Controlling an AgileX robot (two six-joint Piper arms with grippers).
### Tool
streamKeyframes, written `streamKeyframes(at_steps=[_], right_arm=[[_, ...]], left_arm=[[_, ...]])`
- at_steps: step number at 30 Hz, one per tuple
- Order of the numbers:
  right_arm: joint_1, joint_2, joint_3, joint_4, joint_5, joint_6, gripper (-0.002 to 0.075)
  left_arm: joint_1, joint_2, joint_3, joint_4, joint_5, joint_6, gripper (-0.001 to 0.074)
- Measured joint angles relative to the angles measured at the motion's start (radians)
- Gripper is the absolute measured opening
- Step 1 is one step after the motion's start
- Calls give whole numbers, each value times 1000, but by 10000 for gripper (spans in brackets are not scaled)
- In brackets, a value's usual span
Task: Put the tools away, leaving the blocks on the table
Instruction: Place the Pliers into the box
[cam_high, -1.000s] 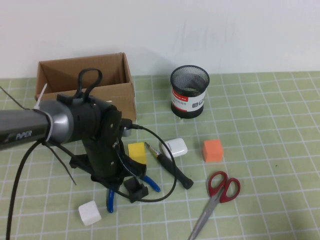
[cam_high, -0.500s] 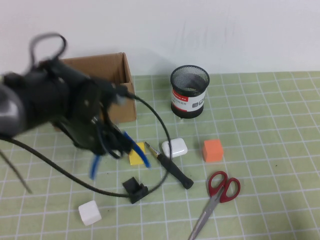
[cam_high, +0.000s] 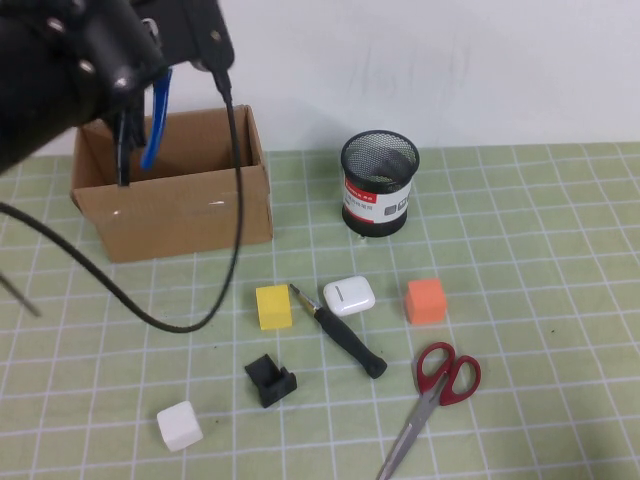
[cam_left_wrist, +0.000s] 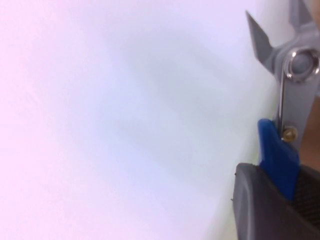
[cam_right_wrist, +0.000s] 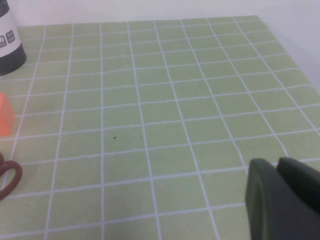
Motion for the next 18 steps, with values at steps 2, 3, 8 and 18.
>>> streamKeyframes(at_steps=[2, 3, 8, 18], right_arm=[[0, 0, 0, 0, 0, 0, -9], [0, 0, 0, 0, 0, 0, -9], [0, 0, 0, 0, 0, 0, -9], [0, 0, 0, 0, 0, 0, -9]], left_arm=[[0, 28, 0, 97, -44, 29, 83], [2, 47, 0, 156, -66, 38, 83], [29, 135, 0, 350, -125, 50, 83], [68, 189, 29, 339, -181, 50, 83]])
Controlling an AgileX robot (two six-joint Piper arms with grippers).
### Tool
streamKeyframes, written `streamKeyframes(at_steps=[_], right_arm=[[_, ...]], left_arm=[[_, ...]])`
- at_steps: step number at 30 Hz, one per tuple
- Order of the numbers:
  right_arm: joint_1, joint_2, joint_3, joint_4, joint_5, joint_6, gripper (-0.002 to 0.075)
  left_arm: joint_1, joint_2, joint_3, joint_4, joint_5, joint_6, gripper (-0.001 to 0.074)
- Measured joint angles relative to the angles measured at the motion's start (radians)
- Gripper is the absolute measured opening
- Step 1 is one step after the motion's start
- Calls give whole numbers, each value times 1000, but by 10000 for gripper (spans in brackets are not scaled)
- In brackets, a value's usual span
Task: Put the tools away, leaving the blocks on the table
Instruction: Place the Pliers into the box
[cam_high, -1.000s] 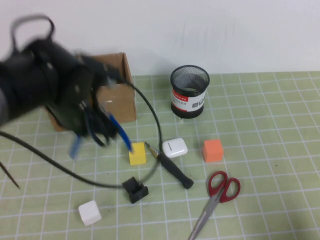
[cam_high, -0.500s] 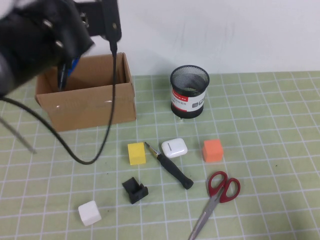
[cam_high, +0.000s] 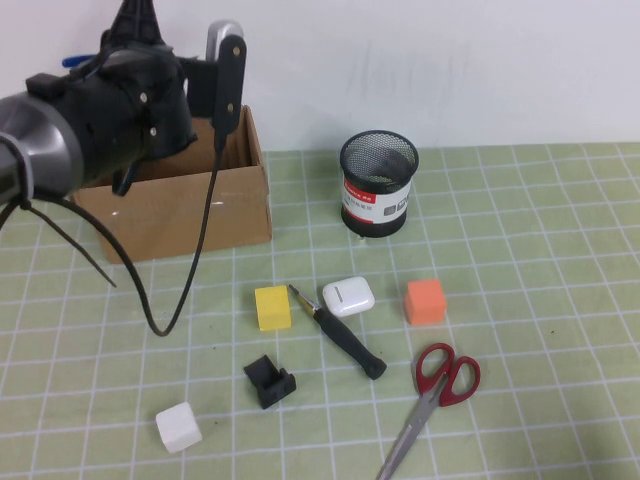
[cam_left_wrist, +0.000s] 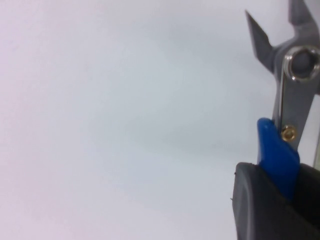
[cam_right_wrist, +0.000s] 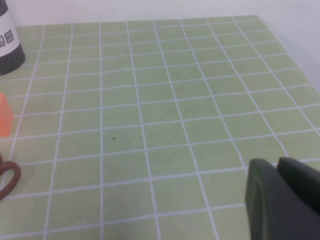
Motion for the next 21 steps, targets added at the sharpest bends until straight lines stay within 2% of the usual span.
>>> streamKeyframes(at_steps=[21], right_arm=[[0, 0, 0, 0, 0, 0, -9]], left_arm=[[30, 23, 80, -70, -109, -2, 89]])
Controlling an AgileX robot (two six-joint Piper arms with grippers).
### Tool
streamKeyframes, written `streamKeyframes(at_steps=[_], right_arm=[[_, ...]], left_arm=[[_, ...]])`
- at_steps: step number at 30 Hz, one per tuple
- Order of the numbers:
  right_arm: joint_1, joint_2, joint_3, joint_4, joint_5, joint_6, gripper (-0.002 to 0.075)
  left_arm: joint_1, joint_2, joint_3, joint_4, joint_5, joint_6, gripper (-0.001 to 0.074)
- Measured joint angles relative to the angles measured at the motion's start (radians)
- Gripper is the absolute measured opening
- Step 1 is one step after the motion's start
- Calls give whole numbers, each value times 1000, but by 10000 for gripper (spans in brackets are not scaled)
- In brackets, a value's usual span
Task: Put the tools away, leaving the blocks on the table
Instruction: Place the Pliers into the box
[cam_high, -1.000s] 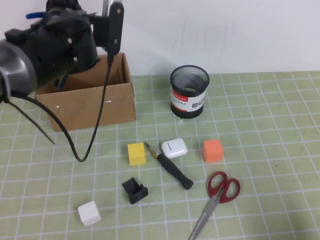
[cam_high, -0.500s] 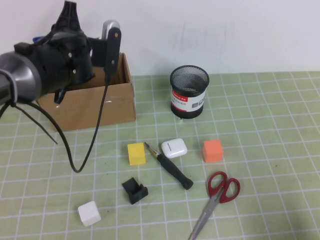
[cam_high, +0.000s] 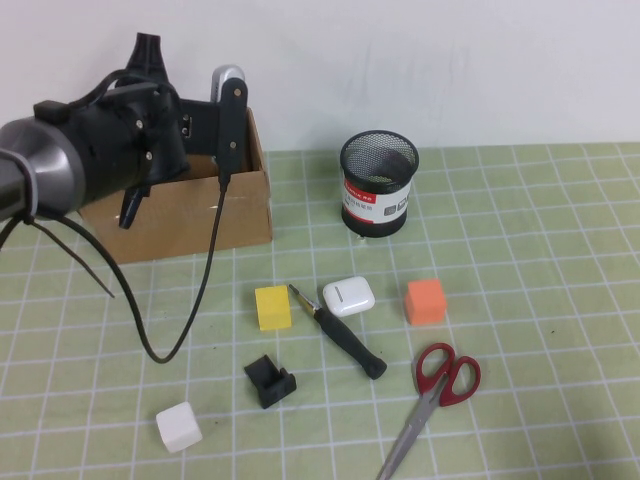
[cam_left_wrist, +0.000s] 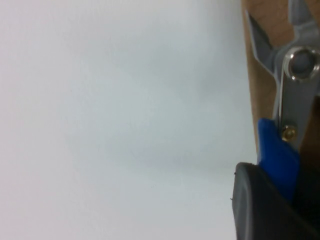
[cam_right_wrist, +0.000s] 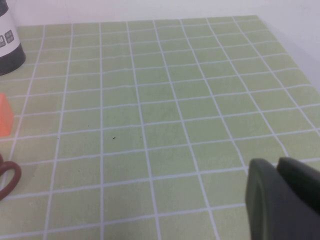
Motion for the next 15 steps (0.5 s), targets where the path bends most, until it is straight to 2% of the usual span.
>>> streamKeyframes(at_steps=[4, 9, 15], right_arm=[[0, 0, 0, 0, 0, 0, -9], [0, 0, 0, 0, 0, 0, -9], [0, 0, 0, 0, 0, 0, -9]], left_arm=[[0, 0, 0, -2, -11, 0, 135], [0, 0, 0, -2, -22, -11, 229], [0, -33, 0, -2, -32, -21, 256]])
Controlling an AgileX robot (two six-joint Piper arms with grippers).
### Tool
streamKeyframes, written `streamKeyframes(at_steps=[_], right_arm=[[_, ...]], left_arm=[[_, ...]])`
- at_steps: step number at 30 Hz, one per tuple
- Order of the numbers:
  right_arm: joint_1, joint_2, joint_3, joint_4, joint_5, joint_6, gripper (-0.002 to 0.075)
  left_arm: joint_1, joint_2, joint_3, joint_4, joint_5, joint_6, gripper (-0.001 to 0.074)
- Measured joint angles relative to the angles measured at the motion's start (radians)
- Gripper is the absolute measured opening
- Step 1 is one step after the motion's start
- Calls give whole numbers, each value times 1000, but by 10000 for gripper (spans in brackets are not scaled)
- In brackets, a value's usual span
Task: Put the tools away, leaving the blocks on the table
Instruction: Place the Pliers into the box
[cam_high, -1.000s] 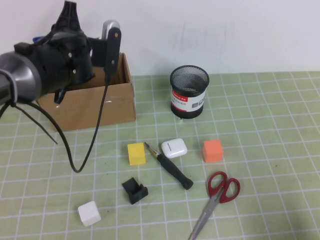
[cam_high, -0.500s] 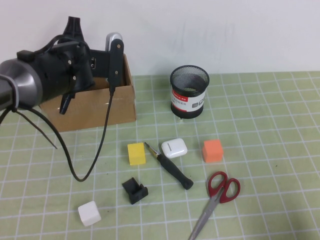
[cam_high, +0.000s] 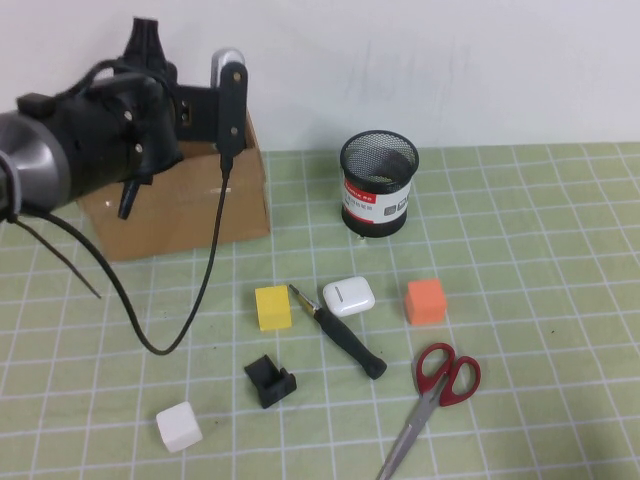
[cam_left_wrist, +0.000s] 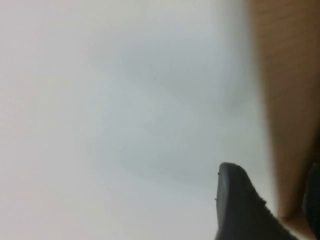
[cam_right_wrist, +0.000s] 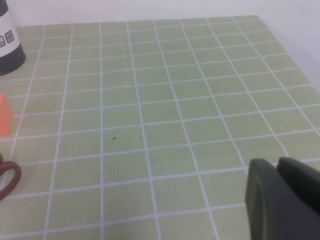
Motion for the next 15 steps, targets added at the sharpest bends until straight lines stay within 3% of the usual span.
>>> streamKeyframes(at_steps=[8, 15], right_arm=[[0, 0, 0, 0, 0, 0, -9], [0, 0, 0, 0, 0, 0, -9]], left_arm=[[0, -121, 0, -47, 29, -37, 244], [-8, -330, 0, -430, 238, -388, 66]])
